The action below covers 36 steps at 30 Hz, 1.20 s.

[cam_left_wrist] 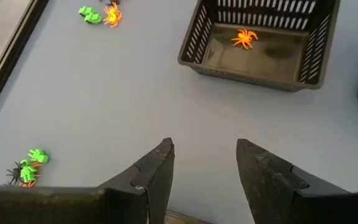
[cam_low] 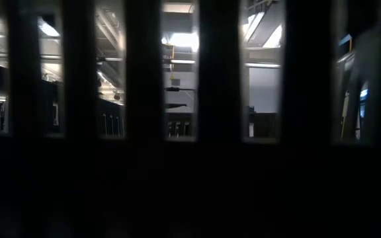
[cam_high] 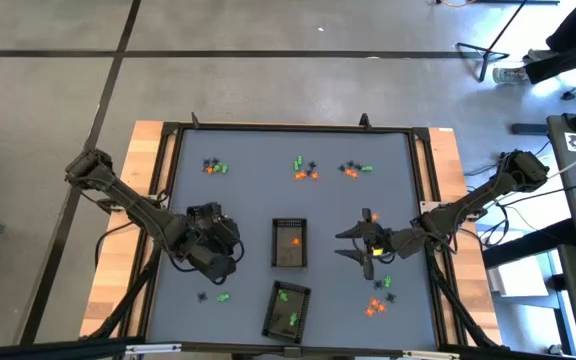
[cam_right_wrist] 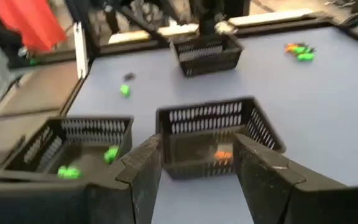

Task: Sort Halloween decoration
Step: Put the orange spider toy into the top right black basket

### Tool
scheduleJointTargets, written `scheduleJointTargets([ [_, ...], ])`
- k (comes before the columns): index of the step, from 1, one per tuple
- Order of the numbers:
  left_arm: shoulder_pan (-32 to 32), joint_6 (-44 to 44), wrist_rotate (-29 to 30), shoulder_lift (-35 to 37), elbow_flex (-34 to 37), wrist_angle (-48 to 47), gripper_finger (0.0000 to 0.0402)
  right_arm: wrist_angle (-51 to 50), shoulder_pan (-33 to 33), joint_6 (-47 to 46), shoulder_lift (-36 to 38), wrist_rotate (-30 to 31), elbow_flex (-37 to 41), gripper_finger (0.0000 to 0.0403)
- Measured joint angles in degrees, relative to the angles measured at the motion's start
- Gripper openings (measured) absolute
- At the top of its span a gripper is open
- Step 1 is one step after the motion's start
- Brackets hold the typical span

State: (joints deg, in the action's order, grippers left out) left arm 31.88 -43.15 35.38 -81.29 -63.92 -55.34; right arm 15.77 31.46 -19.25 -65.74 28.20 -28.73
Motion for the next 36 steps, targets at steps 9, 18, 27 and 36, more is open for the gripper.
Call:
scheduleJointTargets([
  [9, 0.0, -0.2, -0.6, -2.4, 0.0, 1.0, 0.0165, -20.5, 0.0, -13.4, -2.8, 10.1, 0.0, 0.0195],
  [18, 0.0, -0.2, -1.9, -2.4, 0.0, 1.0, 0.0165, -52.2, -4.3, -46.3, -2.6, 5.6, -2.5, 0.0195],
  [27, -0.1, -0.2, -1.2, -2.4, 0.0, 1.0, 0.0165, -52.1, -9.6, -48.1, -4.0, 5.1, -0.1, 0.0195],
  [36, -0.1, -0.2, -1.2, -2.4, 0.0, 1.0, 0.0165, -52.1, -15.5, -49.7, -8.2, -0.3, 2.7, 0.0195],
])
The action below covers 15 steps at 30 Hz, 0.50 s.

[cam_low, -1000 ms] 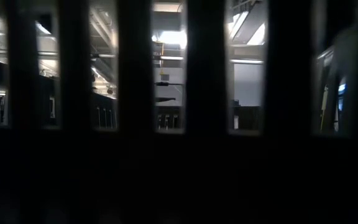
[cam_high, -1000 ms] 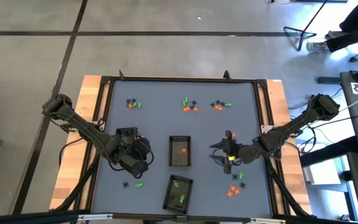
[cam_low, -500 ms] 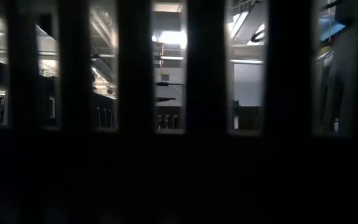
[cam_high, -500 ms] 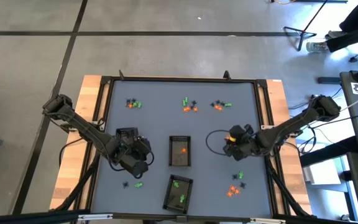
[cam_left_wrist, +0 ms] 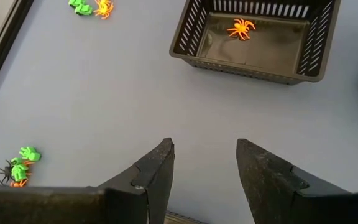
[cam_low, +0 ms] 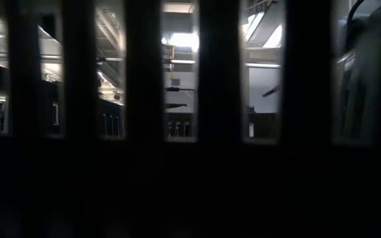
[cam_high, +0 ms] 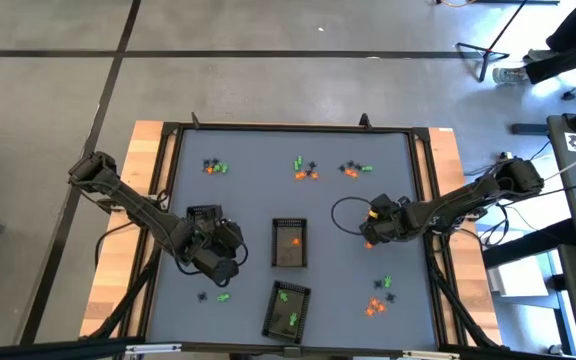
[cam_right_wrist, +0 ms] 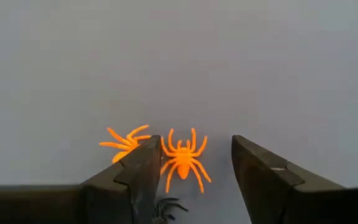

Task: Sort Halloween decoration
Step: Put the orange spider toy into the top right black basket

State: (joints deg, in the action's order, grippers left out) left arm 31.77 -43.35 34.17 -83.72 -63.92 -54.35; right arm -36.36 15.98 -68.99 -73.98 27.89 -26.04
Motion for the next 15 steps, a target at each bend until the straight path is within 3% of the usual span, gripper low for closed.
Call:
scheduleJointTargets([
  [5, 0.0, 0.3, 0.0, 0.0, 0.0, 0.0, 0.0165, 0.5, -0.3, 0.1, -1.0, -0.1, -0.2, 0.0170],
  [15, 0.0, 0.3, 0.1, 0.0, 0.0, 0.0, 0.0165, 0.0, -0.3, 1.4, -1.2, 0.9, -0.5, 0.0008],
])
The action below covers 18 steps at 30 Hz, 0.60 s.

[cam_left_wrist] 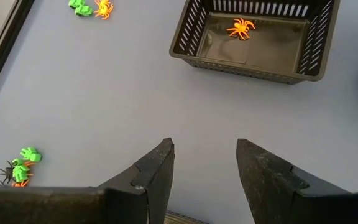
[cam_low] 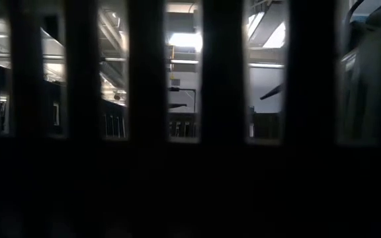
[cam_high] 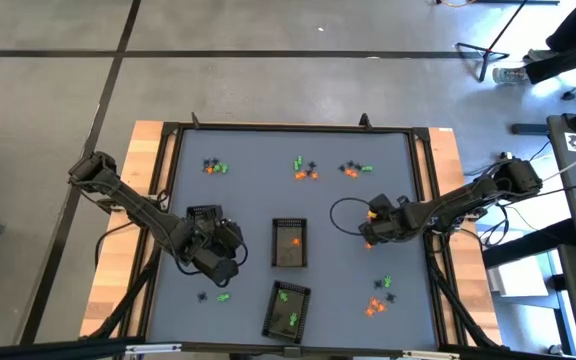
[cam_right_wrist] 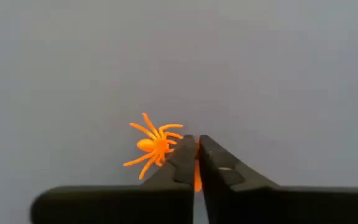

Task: Sort Halloween decoration
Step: Put the orange spider toy into the top right black basket

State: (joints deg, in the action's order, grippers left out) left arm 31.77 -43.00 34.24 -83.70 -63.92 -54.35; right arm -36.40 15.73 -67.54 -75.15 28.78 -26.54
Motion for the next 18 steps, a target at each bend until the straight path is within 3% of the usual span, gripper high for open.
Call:
scheduleJointTargets([
  [13, 0.0, 0.0, 0.0, 0.0, 0.0, 0.0, 0.0165, 0.2, 0.0, 6.9, -0.1, 6.3, -7.4, 0.0002],
  [18, 0.0, 0.0, 0.0, 0.0, 0.0, 0.0, 0.0165, 14.7, 0.0, 16.2, 0.0, 7.2, -8.1, 0.0001],
])
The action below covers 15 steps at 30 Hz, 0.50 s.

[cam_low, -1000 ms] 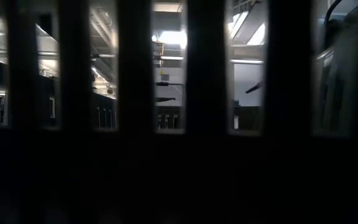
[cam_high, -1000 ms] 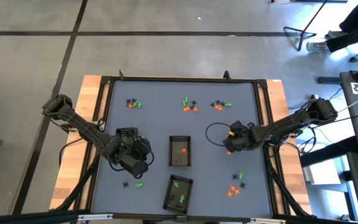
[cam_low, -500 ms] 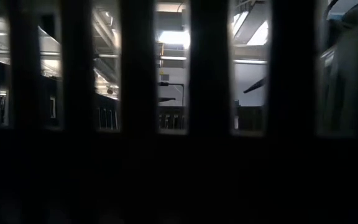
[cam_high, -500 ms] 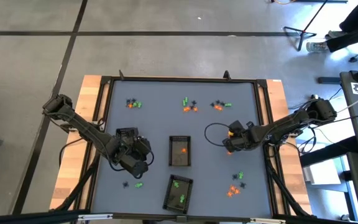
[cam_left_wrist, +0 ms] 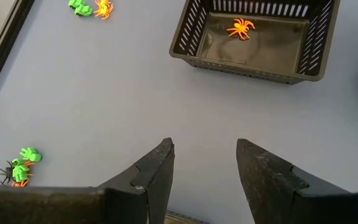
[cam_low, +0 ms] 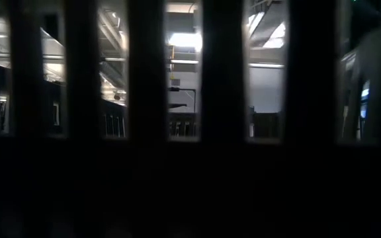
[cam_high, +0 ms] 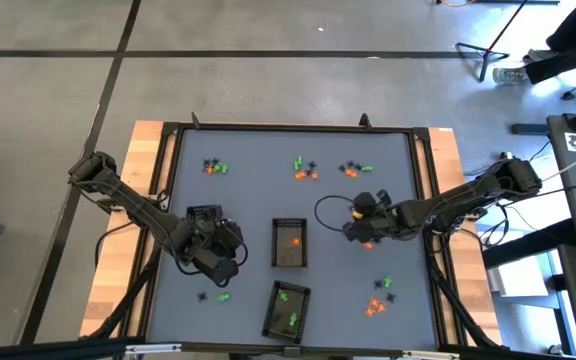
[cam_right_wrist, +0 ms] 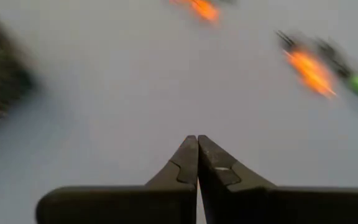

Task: Sort Halloween decoration
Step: Put the orange spider toy into the top right black basket

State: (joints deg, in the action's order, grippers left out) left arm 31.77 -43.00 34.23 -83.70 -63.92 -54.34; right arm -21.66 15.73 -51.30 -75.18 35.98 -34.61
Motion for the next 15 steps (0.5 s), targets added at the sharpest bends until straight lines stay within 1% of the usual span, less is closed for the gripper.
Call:
scheduleJointTargets([
  [2, 0.0, 0.0, 0.0, 0.0, 0.0, 0.0, 0.0165, 9.4, 0.0, 5.4, 0.0, -1.0, 0.0, 0.0001],
  [6, 0.0, 0.0, 0.0, 0.0, 0.0, 0.0, 0.0165, 26.3, 0.2, 15.6, 0.0, -6.9, 0.0, 0.0001],
  [8, 0.0, 0.0, 0.0, 0.0, 0.0, 0.0, 0.0165, 32.8, 1.2, 18.4, -0.9, -8.9, -0.1, 0.0001],
  [10, 0.0, 0.0, -0.5, 0.0, 0.0, 0.0, 0.0165, 37.2, 2.0, 20.6, -2.5, -10.1, -0.1, 0.0001],
  [15, 0.0, 0.0, -1.0, 0.0, 0.0, 0.2, 0.0165, 50.4, 2.2, 23.6, -8.4, -10.8, -0.1, 0.0001],
])
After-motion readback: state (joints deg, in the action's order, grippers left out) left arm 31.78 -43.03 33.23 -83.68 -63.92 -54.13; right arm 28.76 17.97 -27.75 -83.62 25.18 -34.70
